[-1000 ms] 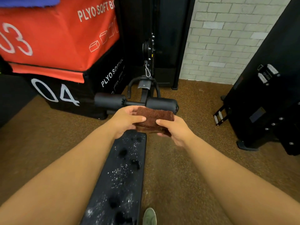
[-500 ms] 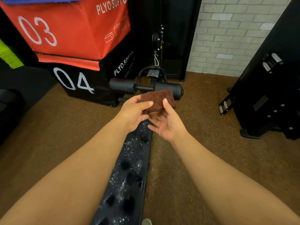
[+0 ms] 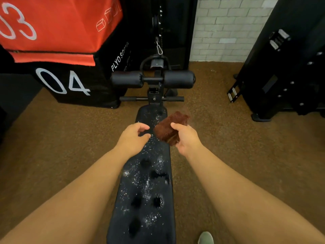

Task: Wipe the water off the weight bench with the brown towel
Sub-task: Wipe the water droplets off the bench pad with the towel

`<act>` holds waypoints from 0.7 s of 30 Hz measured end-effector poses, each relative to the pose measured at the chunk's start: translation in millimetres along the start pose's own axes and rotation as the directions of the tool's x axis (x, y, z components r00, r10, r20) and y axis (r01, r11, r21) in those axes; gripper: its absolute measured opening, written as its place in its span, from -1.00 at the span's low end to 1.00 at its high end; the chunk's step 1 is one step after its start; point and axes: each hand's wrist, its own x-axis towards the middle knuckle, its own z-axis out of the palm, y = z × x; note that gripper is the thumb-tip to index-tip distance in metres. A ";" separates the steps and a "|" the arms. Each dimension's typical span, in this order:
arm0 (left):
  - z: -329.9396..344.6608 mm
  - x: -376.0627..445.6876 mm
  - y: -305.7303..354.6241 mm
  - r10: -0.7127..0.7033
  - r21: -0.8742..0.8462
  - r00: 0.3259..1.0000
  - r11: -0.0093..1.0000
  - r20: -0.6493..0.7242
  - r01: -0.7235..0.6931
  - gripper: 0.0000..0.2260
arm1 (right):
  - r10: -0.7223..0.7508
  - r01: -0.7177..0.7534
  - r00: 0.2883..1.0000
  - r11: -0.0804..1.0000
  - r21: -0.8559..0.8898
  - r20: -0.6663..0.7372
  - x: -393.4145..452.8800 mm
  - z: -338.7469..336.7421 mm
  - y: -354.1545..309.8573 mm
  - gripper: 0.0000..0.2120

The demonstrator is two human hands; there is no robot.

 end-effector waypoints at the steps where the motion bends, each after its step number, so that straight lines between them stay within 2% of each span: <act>1: 0.6 -6.5 -10.2 0.031 0.058 0.999 0.998 0.023 -0.033 -0.80 | -0.011 0.011 1.000 1.000 -0.025 -0.029 -4.1 -3.1 12.0 -0.83; 4: 6.1 -29.4 -44.5 0.113 0.127 0.987 0.984 0.117 -0.127 -0.81 | -0.062 0.054 0.993 0.995 -0.083 -0.099 -18.0 -12.9 57.2 -0.85; 8: 22.0 -50.2 -86.5 0.138 0.155 0.964 0.972 0.227 -0.176 -0.81 | -0.089 0.068 0.982 0.990 -0.124 -0.167 -33.2 -31.6 114.5 -0.87; 14: 58.3 -83.6 -138.3 0.159 0.093 0.939 0.976 0.304 -0.196 -0.77 | -0.103 0.020 0.950 0.963 -0.271 -0.296 -42.9 -76.5 196.3 -0.85; 17: 75.5 -98.7 -160.7 0.171 0.101 0.929 0.971 0.327 -0.215 -0.72 | -0.174 -0.007 0.927 0.877 -0.481 -0.331 -42.4 -100.3 219.8 -0.92; 21: 99.2 -117.4 -187.3 0.181 0.137 0.905 0.959 0.384 -0.249 -0.56 | -0.317 0.056 0.926 0.648 -0.760 -0.202 -46.4 -127.2 242.4 -0.89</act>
